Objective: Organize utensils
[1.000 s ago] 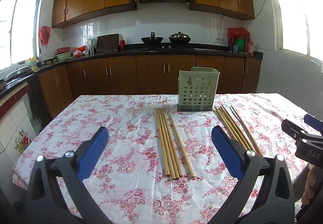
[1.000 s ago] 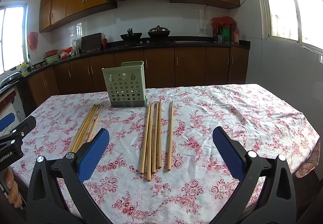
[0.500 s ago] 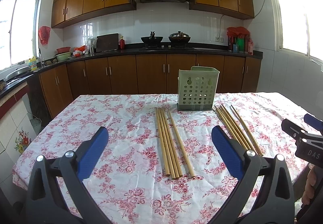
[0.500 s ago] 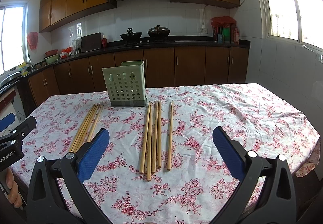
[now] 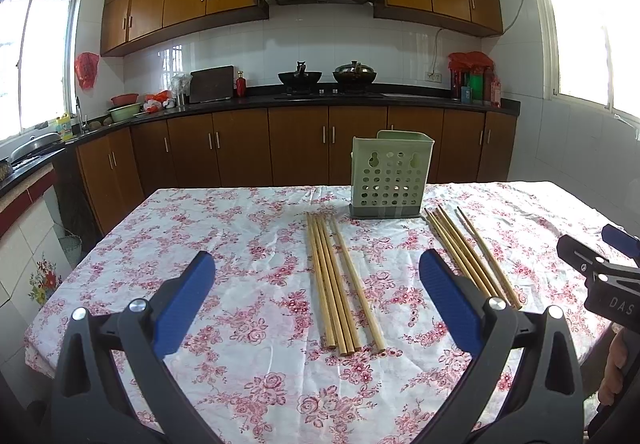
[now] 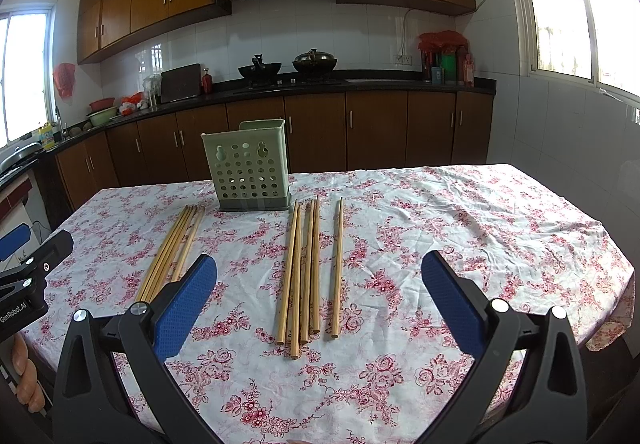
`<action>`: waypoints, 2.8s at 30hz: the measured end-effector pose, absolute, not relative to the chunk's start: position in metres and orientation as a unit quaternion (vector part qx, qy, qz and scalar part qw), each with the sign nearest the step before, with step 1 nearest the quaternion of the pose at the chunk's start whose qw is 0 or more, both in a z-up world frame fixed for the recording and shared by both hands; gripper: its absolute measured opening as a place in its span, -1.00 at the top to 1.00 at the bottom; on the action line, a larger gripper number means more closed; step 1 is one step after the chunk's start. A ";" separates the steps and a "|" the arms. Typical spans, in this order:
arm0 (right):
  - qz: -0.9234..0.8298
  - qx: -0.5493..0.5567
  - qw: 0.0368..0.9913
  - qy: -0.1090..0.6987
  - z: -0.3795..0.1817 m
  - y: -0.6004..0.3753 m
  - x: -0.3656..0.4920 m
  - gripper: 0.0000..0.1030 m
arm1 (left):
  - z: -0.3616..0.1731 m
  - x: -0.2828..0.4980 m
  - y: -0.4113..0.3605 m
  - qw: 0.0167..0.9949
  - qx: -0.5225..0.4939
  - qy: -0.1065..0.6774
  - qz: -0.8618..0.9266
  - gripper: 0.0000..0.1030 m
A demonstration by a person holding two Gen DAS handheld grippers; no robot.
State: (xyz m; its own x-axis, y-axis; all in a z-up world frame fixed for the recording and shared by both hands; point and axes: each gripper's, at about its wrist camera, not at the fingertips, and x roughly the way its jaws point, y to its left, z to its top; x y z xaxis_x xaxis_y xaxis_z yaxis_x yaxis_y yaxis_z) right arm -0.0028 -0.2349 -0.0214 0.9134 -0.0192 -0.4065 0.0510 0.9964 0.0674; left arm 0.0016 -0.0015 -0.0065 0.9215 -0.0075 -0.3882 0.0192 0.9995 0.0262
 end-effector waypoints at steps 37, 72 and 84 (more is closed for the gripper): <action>-0.025 0.041 0.968 0.245 -0.036 -0.241 0.016 -0.97 | -0.022 0.027 0.010 0.965 0.008 0.262 0.009 -0.93; -0.025 0.065 0.902 0.426 -0.107 -0.283 0.122 0.84 | -0.096 0.143 0.019 0.893 -0.015 0.449 -0.036 0.65; -0.039 0.045 0.905 0.421 -0.107 -0.294 0.151 0.85 | -0.095 0.181 0.039 0.896 0.022 0.444 -0.001 0.83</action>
